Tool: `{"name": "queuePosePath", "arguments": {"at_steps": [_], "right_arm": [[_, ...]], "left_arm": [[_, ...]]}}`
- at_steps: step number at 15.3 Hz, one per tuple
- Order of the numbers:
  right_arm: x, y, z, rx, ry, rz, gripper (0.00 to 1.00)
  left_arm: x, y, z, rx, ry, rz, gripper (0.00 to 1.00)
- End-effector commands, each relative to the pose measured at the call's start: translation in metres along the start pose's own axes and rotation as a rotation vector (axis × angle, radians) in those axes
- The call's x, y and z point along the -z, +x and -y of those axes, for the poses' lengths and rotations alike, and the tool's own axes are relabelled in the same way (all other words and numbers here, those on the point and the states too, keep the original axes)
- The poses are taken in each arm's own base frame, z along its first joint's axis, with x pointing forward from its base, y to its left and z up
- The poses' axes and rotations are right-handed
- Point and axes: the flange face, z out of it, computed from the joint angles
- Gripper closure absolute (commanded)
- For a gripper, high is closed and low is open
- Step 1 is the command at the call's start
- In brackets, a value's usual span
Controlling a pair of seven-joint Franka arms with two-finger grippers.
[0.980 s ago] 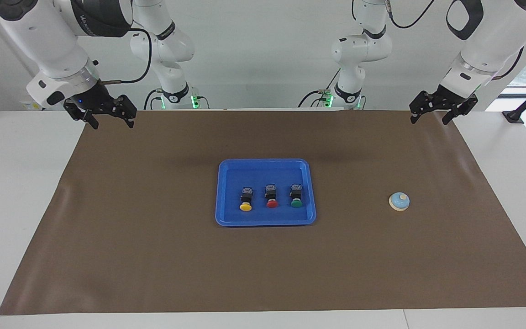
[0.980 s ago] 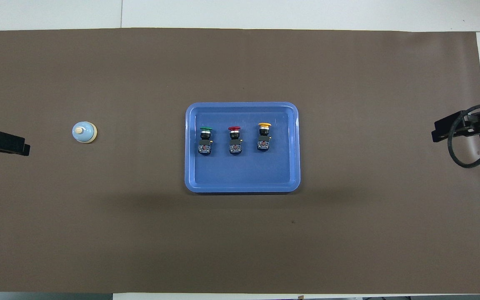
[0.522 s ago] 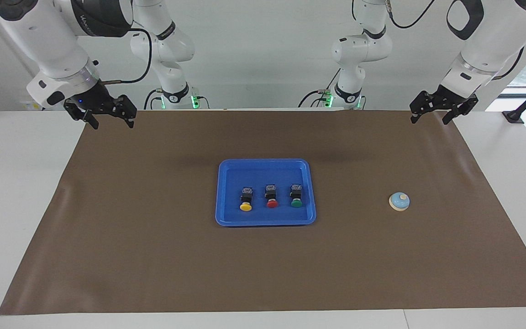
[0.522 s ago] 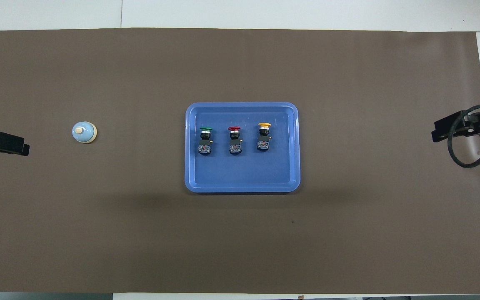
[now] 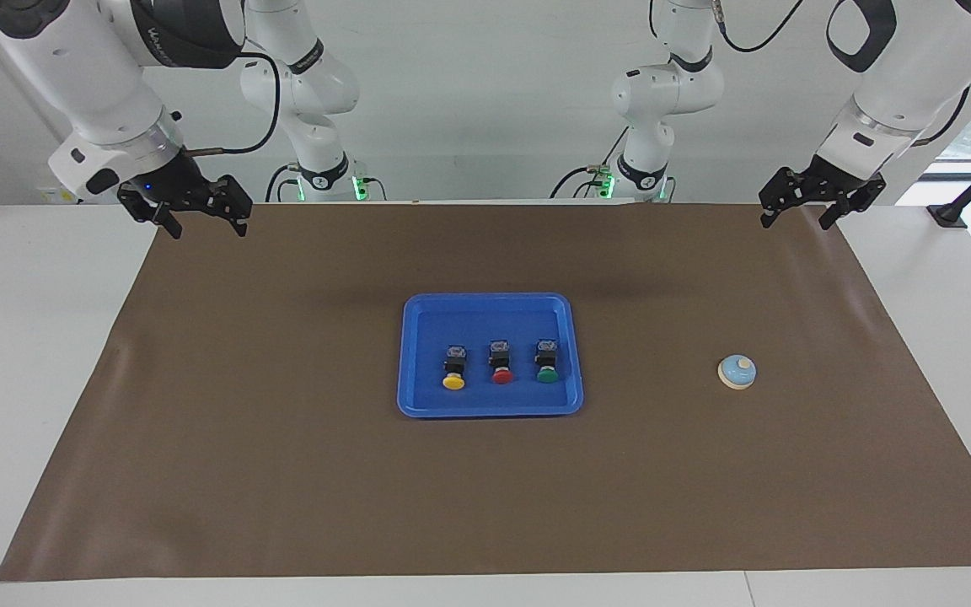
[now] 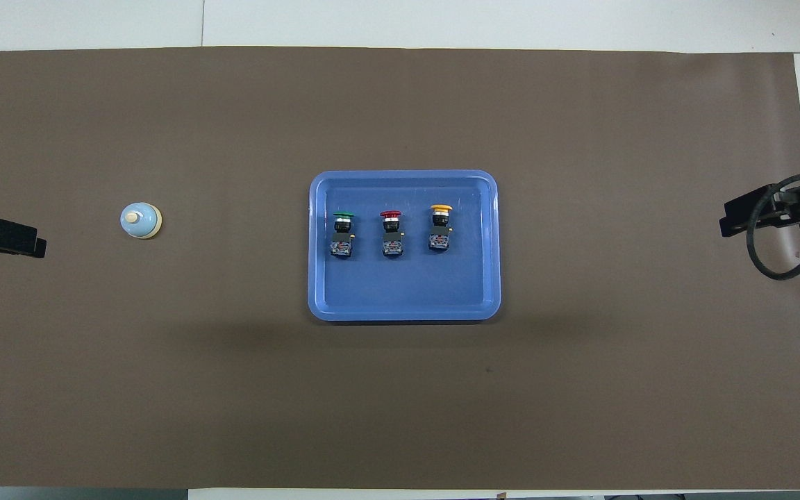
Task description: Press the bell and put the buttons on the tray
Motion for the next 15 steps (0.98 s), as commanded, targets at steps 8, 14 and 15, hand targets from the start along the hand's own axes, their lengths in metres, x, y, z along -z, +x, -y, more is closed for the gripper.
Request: {"name": "queuePosePath", "arguments": {"at_steps": [8,14,15], "right_arm": [[-0.001,-0.003,-0.001,0.014,-0.013,-0.003,0.0],[-0.001,-0.003,-0.001,0.014,-0.013,-0.003,0.0],[-0.001,-0.003,-0.001,0.014,-0.013,-0.003,0.0]], "left_arm": [[0.013,0.008,-0.001,-0.022,-0.015,0.003,0.0],[0.01,0.008,0.001,-0.021,-0.014,0.005,0.0],[0.01,0.009,0.001,-0.021,-0.013,0.003,0.0]]}}
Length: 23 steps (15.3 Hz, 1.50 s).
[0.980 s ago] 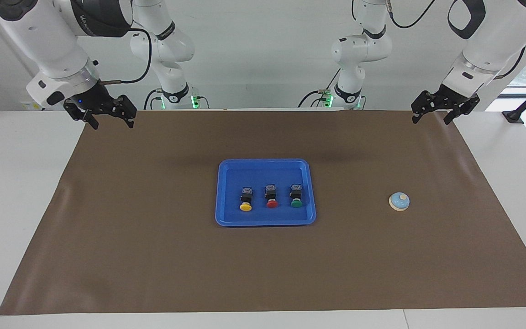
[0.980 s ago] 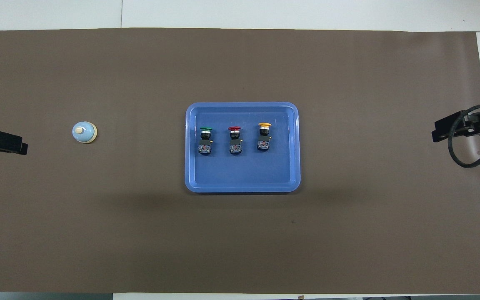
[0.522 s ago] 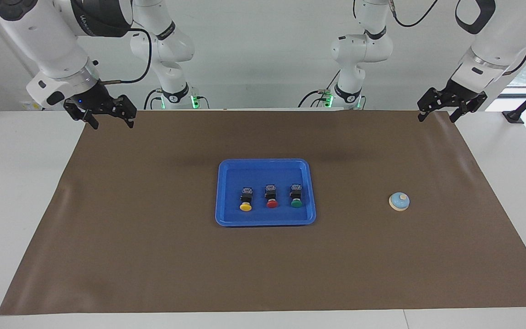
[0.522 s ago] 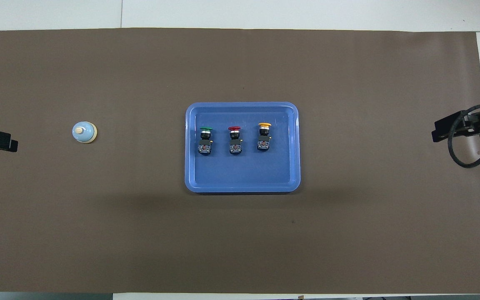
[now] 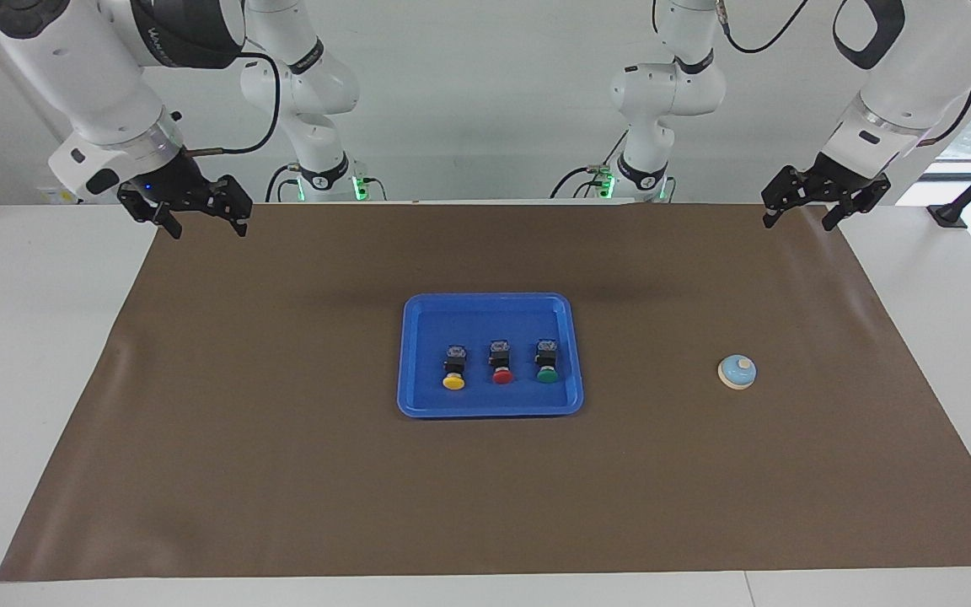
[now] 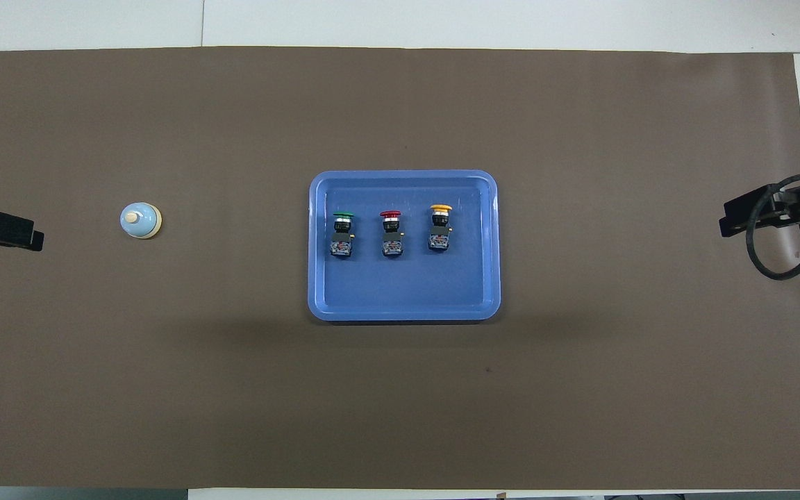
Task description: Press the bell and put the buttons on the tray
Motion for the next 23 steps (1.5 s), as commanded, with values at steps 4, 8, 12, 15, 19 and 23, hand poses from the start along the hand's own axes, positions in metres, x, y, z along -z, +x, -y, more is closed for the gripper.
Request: {"name": "queuePosePath", "arguments": {"at_steps": [4,8,12,15,19,23], "right_arm": [[-0.001,-0.003,-0.001,0.014,-0.013,-0.003,0.0],[-0.001,-0.003,-0.001,0.014,-0.013,-0.003,0.0],[-0.001,-0.003,-0.001,0.014,-0.013,-0.003,0.0],[-0.001,-0.003,-0.001,0.014,-0.013,-0.003,0.0],[-0.001,-0.003,-0.001,0.014,-0.013,-0.003,0.0],[-0.001,-0.003,-0.001,0.014,-0.013,-0.003,0.0]], "left_arm": [[0.004,0.0,-0.011,-0.025,0.004,0.014,0.0],[0.004,-0.001,-0.009,-0.022,0.003,0.016,0.0],[0.003,-0.004,-0.01,-0.021,0.001,0.039,0.0],[0.003,-0.005,-0.01,-0.019,0.0,0.045,0.0],[0.002,-0.005,-0.008,0.005,0.0,0.046,0.0],[0.002,-0.005,-0.008,0.047,0.002,0.046,0.0]]}}
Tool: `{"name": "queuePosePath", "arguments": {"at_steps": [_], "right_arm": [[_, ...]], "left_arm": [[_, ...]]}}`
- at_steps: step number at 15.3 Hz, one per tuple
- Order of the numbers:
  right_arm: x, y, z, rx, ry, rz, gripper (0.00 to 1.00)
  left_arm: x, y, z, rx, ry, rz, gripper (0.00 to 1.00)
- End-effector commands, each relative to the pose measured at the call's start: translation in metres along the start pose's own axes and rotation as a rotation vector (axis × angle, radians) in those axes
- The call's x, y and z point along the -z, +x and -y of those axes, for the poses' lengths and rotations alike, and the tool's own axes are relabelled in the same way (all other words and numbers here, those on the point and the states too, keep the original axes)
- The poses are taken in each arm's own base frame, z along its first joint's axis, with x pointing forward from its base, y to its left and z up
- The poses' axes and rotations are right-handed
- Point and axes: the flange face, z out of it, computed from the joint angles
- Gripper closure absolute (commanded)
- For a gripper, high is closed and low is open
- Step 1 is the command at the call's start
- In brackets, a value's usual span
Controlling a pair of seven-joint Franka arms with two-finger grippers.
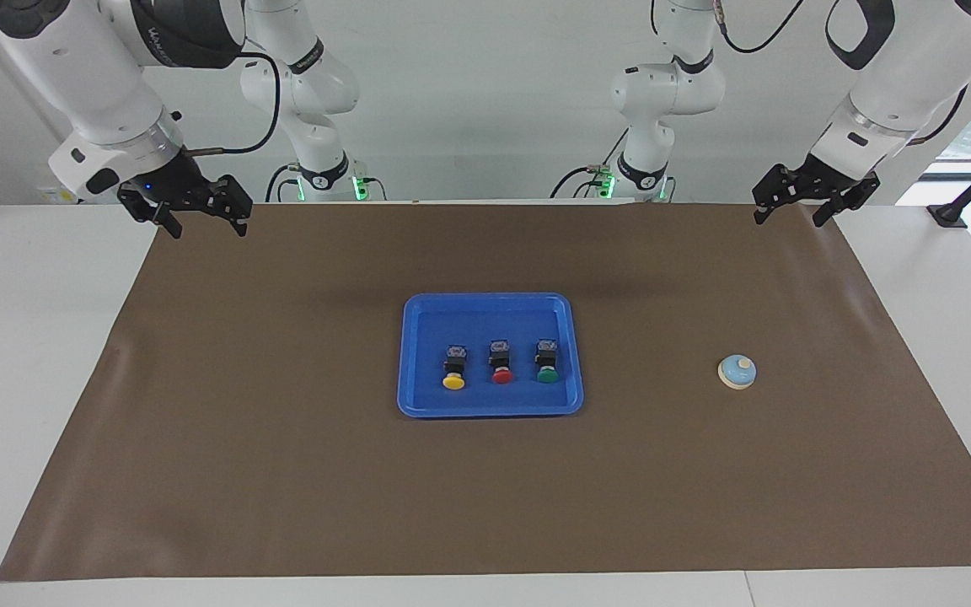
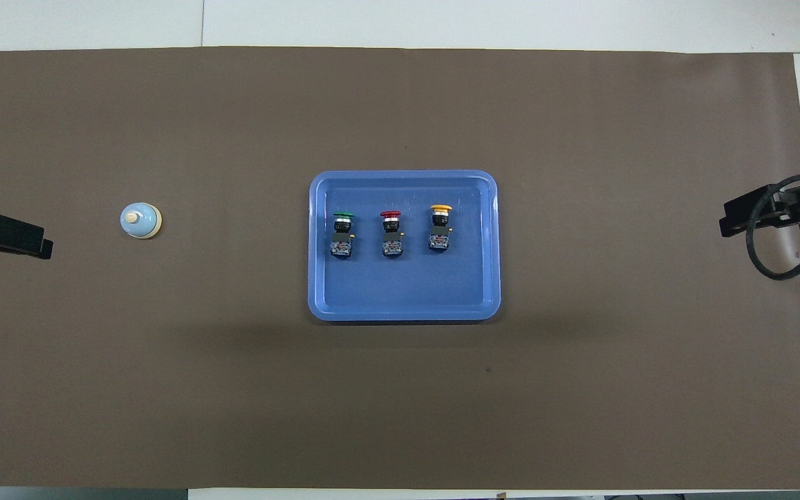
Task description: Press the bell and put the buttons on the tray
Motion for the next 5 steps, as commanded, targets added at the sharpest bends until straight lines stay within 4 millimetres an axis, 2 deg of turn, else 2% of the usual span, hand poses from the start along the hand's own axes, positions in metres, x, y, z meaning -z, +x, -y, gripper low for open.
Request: {"name": "queuePosePath", "arguments": {"at_steps": [1,5], "right_arm": [[-0.0009,-0.0035,-0.0009,0.014,-0.013,-0.003,0.0],[-0.0009,-0.0035,-0.0009,0.014,-0.013,-0.003,0.0]], "left_arm": [[0.0053,-0.0025,0.0021,0.026,0.0,0.009,0.0],[0.0072,-0.0026,0.0037,0.024,0.0,0.001,0.0]]}}
